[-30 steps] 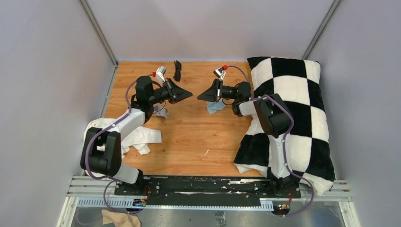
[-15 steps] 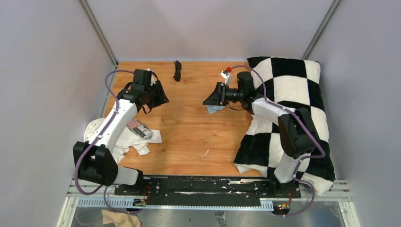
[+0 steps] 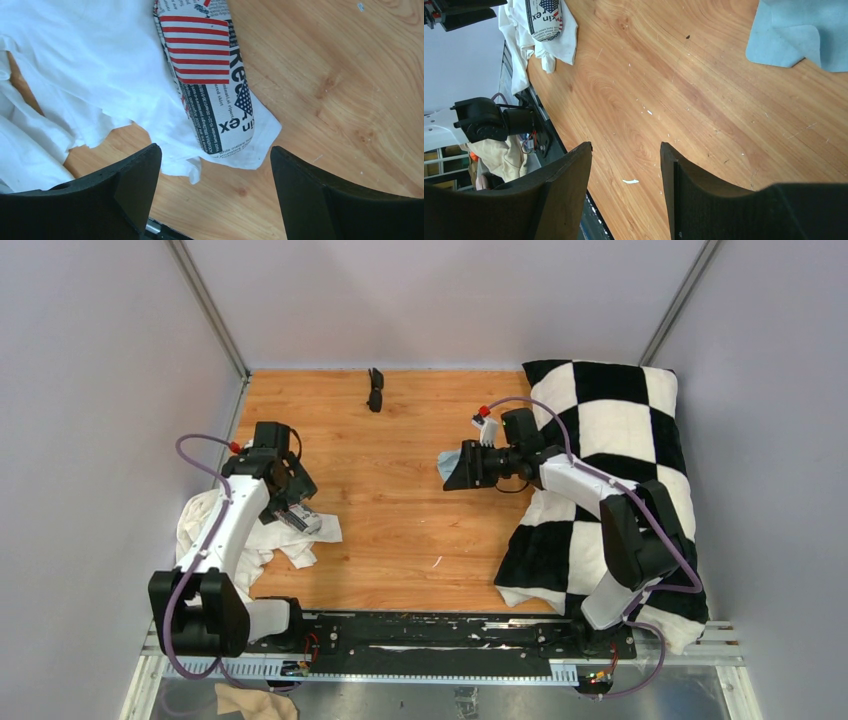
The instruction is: Organize the sunglasses
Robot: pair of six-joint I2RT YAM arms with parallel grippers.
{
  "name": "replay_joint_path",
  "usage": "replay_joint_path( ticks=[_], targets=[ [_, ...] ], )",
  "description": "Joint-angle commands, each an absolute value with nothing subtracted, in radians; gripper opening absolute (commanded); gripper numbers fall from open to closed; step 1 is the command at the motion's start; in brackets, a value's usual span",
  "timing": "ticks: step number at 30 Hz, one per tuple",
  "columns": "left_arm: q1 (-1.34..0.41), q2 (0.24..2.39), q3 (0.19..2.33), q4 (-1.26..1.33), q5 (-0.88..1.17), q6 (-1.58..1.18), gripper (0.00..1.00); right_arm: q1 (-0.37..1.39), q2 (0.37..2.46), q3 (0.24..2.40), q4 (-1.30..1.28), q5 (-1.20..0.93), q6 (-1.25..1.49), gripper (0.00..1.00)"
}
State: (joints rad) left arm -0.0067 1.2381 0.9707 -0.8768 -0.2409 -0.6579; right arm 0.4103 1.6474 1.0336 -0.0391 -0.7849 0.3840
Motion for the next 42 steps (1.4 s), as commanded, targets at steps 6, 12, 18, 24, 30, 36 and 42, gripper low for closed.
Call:
replay_joint_path(
  ticks=[6, 12, 18, 24, 30, 36, 42],
  targets=[
    [-0.003, 1.418, 0.998, -0.886, -0.307, -0.709, 0.86, 0.442, 1.665, 1.038, -0.052, -0.800, 0.364, 0.58],
    [-0.003, 1.491, 0.999, -0.835, -0.287, -0.715, 0.85, 0.444, 1.647, 1.027, -0.054, -0.797, 0.364, 0.58],
    [-0.003, 1.537, 0.998, -0.798, -0.276, -0.703, 0.81, 0.448, 1.654, 1.032, -0.055, -0.800, 0.365, 0.58],
    [-0.003, 1.556, 1.000, -0.779, -0.275, -0.677, 0.73, 0.462, 1.660, 1.035, -0.053, -0.801, 0.367, 0.58],
    [-0.003, 1.552, 1.002, -0.758, -0.239, -0.655, 0.50, 0.466, 1.660, 1.032, -0.052, -0.798, 0.370, 0.57],
    [-0.106, 1.568, 1.048, -0.754, -0.198, -0.606, 0.48, 0.466, 1.657, 1.034, -0.055, -0.788, 0.372, 0.57],
    [-0.261, 1.644, 1.131, -0.754, -0.166, -0.592, 0.49, 0.467, 1.651, 1.029, -0.068, -0.778, 0.370, 0.57]
  ],
)
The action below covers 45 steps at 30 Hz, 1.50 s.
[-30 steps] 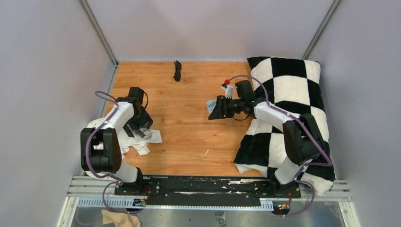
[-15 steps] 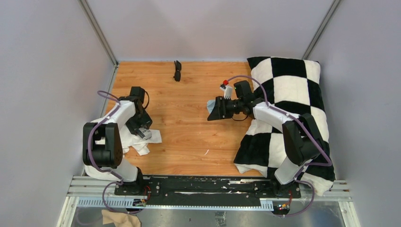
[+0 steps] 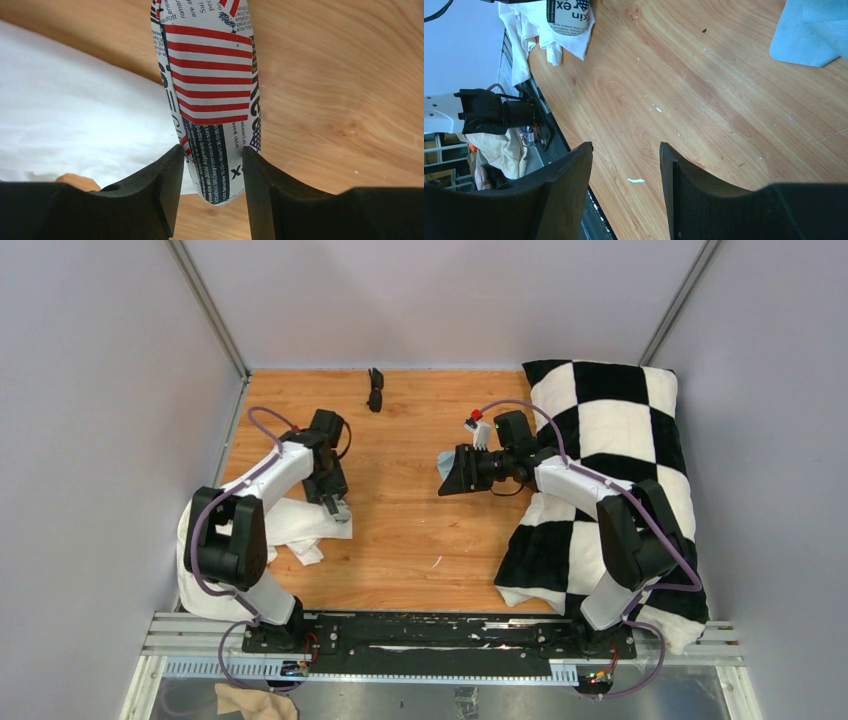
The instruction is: Organize the sunglasses
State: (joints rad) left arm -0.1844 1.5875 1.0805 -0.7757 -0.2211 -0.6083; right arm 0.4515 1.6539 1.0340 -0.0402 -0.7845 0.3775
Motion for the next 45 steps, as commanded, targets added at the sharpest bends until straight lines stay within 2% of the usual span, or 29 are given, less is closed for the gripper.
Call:
replay_joint_path(
  ticks=[1, 10, 13, 22, 25, 28, 30, 31, 39, 45],
  targets=[
    [-0.283, 1.659, 1.142, -0.754, -0.162, -0.591, 0.49, 0.467, 1.649, 1.025, -0.071, -0.776, 0.369, 0.57],
    [-0.409, 1.713, 1.249, -0.757, -0.121, -0.534, 0.56, 0.467, 1.623, 1.003, -0.090, -0.756, 0.361, 0.57],
    [-0.426, 1.720, 1.270, -0.755, -0.090, -0.507, 0.61, 0.467, 1.623, 1.002, -0.091, -0.757, 0.364, 0.57],
    [-0.447, 1.676, 1.299, -0.744, -0.082, -0.477, 0.66, 0.466, 1.601, 0.996, -0.097, -0.750, 0.365, 0.57],
    [-0.437, 1.626, 1.294, -0.743, -0.102, -0.491, 0.69, 0.482, 1.575, 1.003, -0.151, -0.671, 0.349, 0.58],
    [-0.391, 1.559, 1.273, -0.738, -0.069, -0.502, 0.71, 0.539, 1.557, 1.062, -0.241, -0.516, 0.313, 0.62],
    [-0.337, 1.515, 1.246, -0.733, -0.035, -0.505, 0.71, 0.596, 1.560, 1.107, -0.274, -0.426, 0.298, 0.83],
    [-0.307, 1.494, 1.230, -0.731, -0.019, -0.507, 0.72, 0.633, 1.569, 1.132, -0.286, -0.382, 0.291, 0.87],
    [-0.043, 1.362, 1.086, -0.731, 0.102, -0.517, 0.75, 0.900, 1.769, 1.400, -0.330, -0.086, 0.210, 0.92],
    [0.062, 1.309, 1.031, -0.732, 0.127, -0.543, 0.79, 0.986, 1.986, 1.616, -0.361, -0.041, 0.152, 0.92]
  ],
)
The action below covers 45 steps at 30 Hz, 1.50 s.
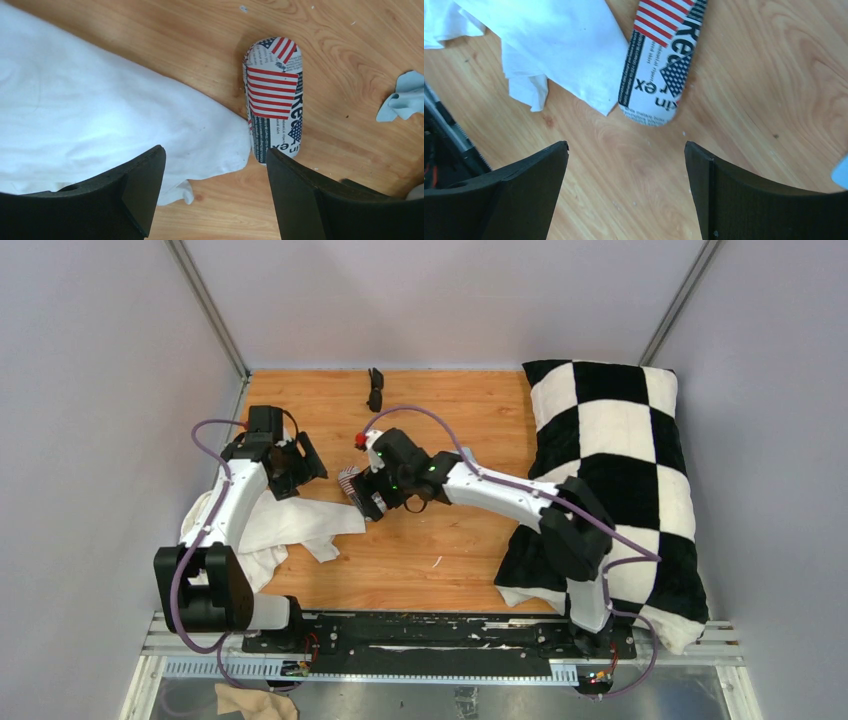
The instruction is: Organize the sunglasses
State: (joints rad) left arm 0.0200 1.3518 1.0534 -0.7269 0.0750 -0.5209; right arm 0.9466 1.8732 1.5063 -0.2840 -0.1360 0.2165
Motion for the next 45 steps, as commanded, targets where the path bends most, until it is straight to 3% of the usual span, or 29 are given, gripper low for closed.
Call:
replay_joint_path(
  ticks=[1, 11, 20, 23, 35, 40, 45],
  targets=[
    [0.072, 1.303, 1.025, -0.733, 0.132, -0.545, 0.80, 0.992, 2.016, 1.649, -0.370, -0.039, 0.149, 0.92],
    [0.098, 1.293, 0.993, -0.732, 0.177, -0.528, 0.80, 1.013, 2.237, 1.837, -0.402, 0.091, 0.171, 0.93],
    [0.100, 1.285, 0.976, -0.731, 0.187, -0.523, 0.80, 1.009, 2.313, 1.907, -0.408, 0.128, 0.177, 0.92],
    [0.100, 1.283, 0.973, -0.731, 0.188, -0.522, 0.80, 1.002, 2.323, 1.916, -0.407, 0.111, 0.189, 0.82],
    [0.100, 1.286, 0.960, -0.725, 0.184, -0.511, 0.83, 0.974, 2.212, 1.806, -0.360, 0.022, 0.245, 0.26],
    [0.100, 1.263, 0.924, -0.647, 0.235, -0.505, 0.86, 0.864, 2.017, 1.562, -0.187, -0.245, 0.333, 0.16],
    [0.100, 1.272, 0.915, -0.566, 0.422, -0.464, 0.87, 0.714, 1.847, 1.333, 0.015, -0.549, 0.486, 0.10]
  ],
)
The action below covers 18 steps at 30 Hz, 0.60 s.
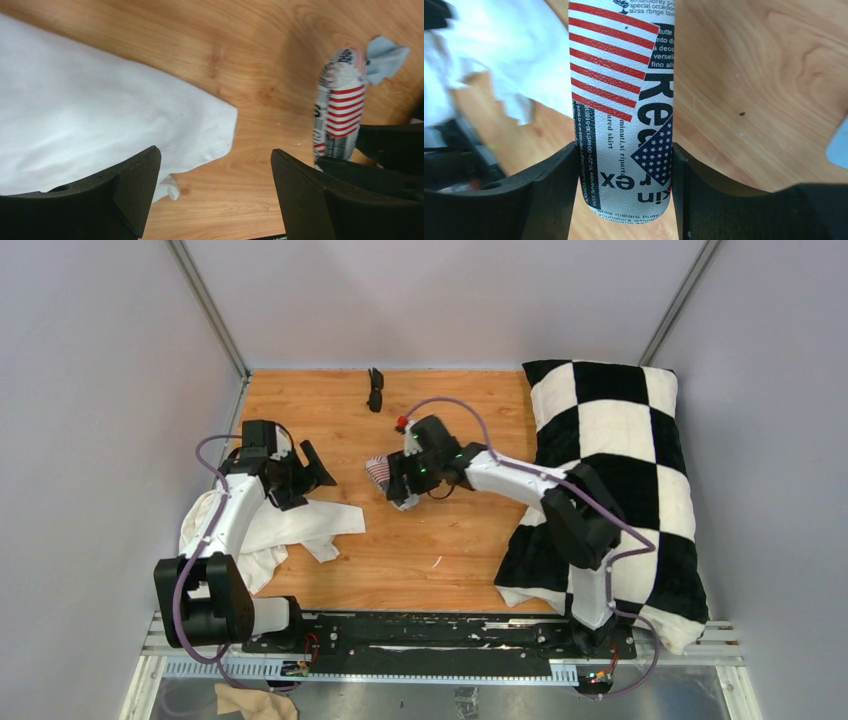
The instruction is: Organize the sunglasses
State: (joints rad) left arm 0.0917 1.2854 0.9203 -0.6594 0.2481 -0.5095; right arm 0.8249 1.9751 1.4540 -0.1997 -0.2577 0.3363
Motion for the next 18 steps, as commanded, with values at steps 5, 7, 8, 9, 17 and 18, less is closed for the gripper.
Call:
replay_joint_path(
  ticks=[5, 7, 8, 9, 17, 18],
  targets=[
    [0.091, 1.233, 0.776, -0.223, 0.694, -0.642, 0.89, 0.564, 1.767, 1.107, 0.408, -0.845, 0.757, 0.04],
    [0.076, 1.212, 0.736, -0.094, 0.724, -0.710, 0.93, 0.533, 1.755, 1.053, 0.550, -0.905, 0.885, 0.04],
    [0.065, 1.213, 0.729, -0.047, 0.743, -0.731, 0.94, 0.520, 1.752, 1.029, 0.630, -0.927, 0.942, 0.04],
    [0.055, 1.219, 0.727, -0.014, 0.766, -0.749, 0.96, 0.511, 1.752, 1.009, 0.711, -0.946, 1.007, 0.04],
    [-0.072, 1.258, 0.776, 0.083, 0.822, -0.779, 1.00, 0.496, 1.931, 0.967, 1.441, -0.980, 1.563, 0.00],
    [-0.071, 1.259, 0.777, 0.102, 0.829, -0.789, 1.00, 0.497, 1.964, 0.974, 1.524, -0.967, 1.624, 0.00]
  ],
)
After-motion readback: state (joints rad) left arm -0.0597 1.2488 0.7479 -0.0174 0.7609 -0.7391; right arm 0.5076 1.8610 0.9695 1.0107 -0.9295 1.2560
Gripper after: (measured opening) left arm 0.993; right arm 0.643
